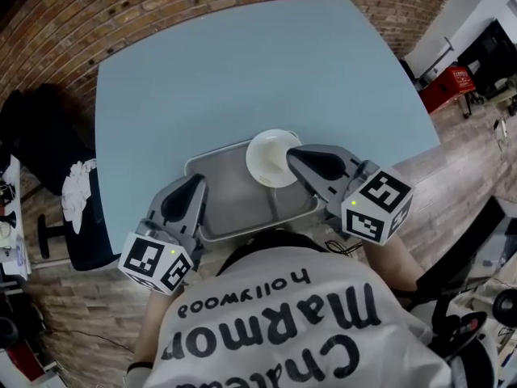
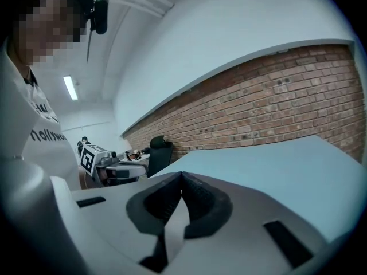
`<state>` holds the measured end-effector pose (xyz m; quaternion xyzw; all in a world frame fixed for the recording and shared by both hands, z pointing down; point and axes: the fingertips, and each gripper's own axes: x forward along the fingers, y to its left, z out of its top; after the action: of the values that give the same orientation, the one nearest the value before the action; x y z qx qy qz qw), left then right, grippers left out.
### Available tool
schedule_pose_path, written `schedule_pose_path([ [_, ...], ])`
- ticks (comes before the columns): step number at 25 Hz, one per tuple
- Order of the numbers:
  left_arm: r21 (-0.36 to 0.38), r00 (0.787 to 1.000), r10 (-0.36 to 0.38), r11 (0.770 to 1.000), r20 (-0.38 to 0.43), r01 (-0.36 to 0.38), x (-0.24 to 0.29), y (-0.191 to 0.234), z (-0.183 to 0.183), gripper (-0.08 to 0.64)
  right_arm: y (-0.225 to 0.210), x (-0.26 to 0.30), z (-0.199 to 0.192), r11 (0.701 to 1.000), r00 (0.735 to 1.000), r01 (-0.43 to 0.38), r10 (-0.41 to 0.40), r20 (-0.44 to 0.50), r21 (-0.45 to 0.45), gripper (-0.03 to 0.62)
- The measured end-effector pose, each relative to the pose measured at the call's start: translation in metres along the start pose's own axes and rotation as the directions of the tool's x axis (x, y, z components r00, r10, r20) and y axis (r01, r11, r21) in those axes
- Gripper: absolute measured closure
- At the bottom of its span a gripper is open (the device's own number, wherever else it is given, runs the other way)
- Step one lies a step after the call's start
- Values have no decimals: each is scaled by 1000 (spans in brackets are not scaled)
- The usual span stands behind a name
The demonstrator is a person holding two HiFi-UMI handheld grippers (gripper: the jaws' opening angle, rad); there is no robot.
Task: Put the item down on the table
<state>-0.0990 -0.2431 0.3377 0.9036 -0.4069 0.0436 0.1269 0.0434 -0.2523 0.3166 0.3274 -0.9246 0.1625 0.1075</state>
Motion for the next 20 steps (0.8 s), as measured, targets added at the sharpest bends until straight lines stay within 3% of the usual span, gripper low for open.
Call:
schedule_pose_path([
  [4, -5, 1000, 26, 1000, -8, -26, -9, 11, -5, 540, 0, 7, -8, 1000, 1000, -11, 10, -4, -28, 581],
  [14, -27, 993, 57, 998, -99, -60, -12, 26, -51, 540, -16, 21, -53, 992, 985, 60, -77, -157, -110, 581],
  [20, -78, 990, 77, 993, -118, -87, -12, 32, -66, 540, -42, 14, -70, 988, 965, 152, -157, -209, -39, 581],
])
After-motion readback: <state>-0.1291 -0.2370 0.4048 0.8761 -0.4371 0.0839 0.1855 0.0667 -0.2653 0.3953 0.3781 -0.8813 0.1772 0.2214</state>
